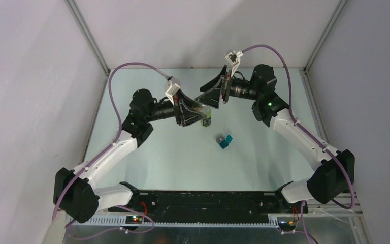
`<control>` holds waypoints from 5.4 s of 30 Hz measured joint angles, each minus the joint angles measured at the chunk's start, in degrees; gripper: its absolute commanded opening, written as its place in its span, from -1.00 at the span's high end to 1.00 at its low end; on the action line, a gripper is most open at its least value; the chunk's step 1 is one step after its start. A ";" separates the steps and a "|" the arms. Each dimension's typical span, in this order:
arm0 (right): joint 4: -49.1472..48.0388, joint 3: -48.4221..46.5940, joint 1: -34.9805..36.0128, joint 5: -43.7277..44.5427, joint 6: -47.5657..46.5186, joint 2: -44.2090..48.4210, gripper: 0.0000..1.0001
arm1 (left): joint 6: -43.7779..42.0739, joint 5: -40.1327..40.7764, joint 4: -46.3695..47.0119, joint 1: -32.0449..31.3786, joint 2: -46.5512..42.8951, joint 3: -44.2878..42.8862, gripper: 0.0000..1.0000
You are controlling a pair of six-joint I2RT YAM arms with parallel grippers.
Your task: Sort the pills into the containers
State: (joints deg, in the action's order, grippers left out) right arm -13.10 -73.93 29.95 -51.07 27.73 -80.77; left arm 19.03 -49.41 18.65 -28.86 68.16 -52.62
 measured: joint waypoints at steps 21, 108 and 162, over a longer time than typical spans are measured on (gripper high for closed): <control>12.46 0.02 2.49 24.17 13.49 2.80 0.42 | -2.54 14.60 -3.26 -0.02 -1.03 0.00 1.00; 32.41 24.28 -9.66 67.06 1.16 -11.10 -0.69 | -32.46 29.35 -25.59 -17.66 21.94 0.70 1.00; 38.40 21.77 -21.24 58.99 2.32 -5.27 -0.62 | -33.07 51.01 -63.23 -26.47 45.20 -34.84 1.00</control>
State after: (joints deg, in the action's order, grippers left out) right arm 25.30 -52.16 8.71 7.92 30.04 -86.04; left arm -14.04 1.61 -44.58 -55.33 113.36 -87.46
